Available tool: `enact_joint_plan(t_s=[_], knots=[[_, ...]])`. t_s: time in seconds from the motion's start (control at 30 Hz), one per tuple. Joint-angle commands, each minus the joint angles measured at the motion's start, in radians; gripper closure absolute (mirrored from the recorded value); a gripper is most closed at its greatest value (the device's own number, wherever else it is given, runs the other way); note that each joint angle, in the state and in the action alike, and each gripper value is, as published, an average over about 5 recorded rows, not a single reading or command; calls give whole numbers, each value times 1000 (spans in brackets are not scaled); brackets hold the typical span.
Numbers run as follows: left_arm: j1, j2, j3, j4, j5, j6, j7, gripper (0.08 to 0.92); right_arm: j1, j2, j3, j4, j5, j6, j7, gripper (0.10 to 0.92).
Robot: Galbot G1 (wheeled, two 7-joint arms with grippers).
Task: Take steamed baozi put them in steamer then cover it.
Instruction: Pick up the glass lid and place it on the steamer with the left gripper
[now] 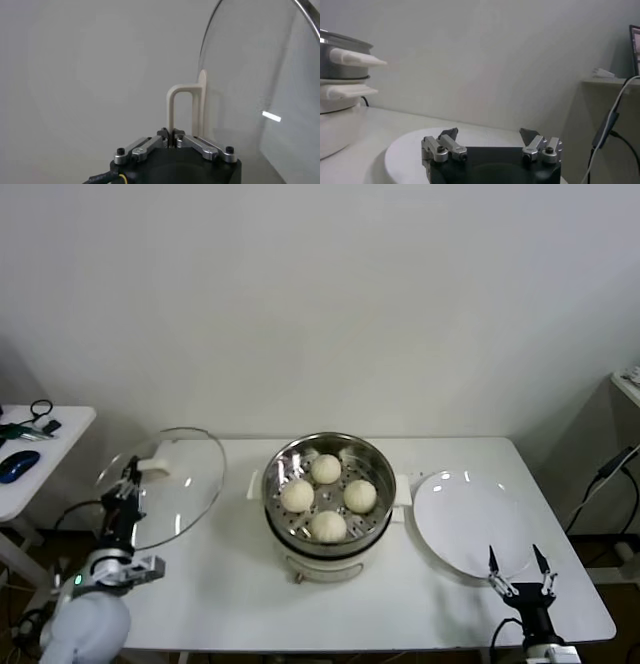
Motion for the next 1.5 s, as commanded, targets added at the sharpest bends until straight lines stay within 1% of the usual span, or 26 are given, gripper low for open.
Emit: enact_joint_plan(t_s=[0.03, 0.13, 0.2, 0.43, 0.5, 0.6, 0.77, 0.87, 0.97, 1.03, 1.13, 1.33, 1.5], knots=[[-28, 63, 91, -195, -20, 134, 106, 859, 5, -1, -5, -4, -15, -7, 9, 203], [-80, 56, 214, -221, 51, 204, 134, 859, 6, -1, -12, -6, -14, 4, 7, 203], [-123, 36, 287, -217, 111, 242, 153, 859, 8, -2, -15, -10, -13, 8, 7, 203], [-262, -80, 535, -173, 321, 329, 241, 859, 16, -12, -18, -19, 6, 18, 8, 203], [-291, -130, 590, -151, 374, 343, 266, 859, 17, -17, -18, -23, 10, 21, 8, 203], [-315, -226, 641, -110, 442, 344, 289, 859, 19, -22, -16, -25, 14, 22, 9, 203], [-329, -374, 691, -29, 550, 326, 296, 859, 22, -25, -11, -26, 18, 21, 9, 203], [-336, -443, 710, 18, 592, 323, 293, 859, 22, -28, -10, -27, 22, 22, 9, 203], [-341, -494, 722, 65, 630, 319, 289, 859, 21, -31, -10, -28, 30, 25, 10, 203], [-339, -516, 725, 92, 651, 319, 287, 859, 19, -32, -10, -28, 34, 28, 10, 203], [-332, -530, 722, 129, 669, 317, 281, 859, 16, -33, -11, -30, 37, 35, 8, 203], [-320, -539, 705, 181, 701, 305, 259, 859, 10, -35, -16, -31, 43, 43, 7, 203], [-300, -546, 696, 194, 736, 297, 256, 859, 11, -33, -16, -33, 45, 49, 9, 203]])
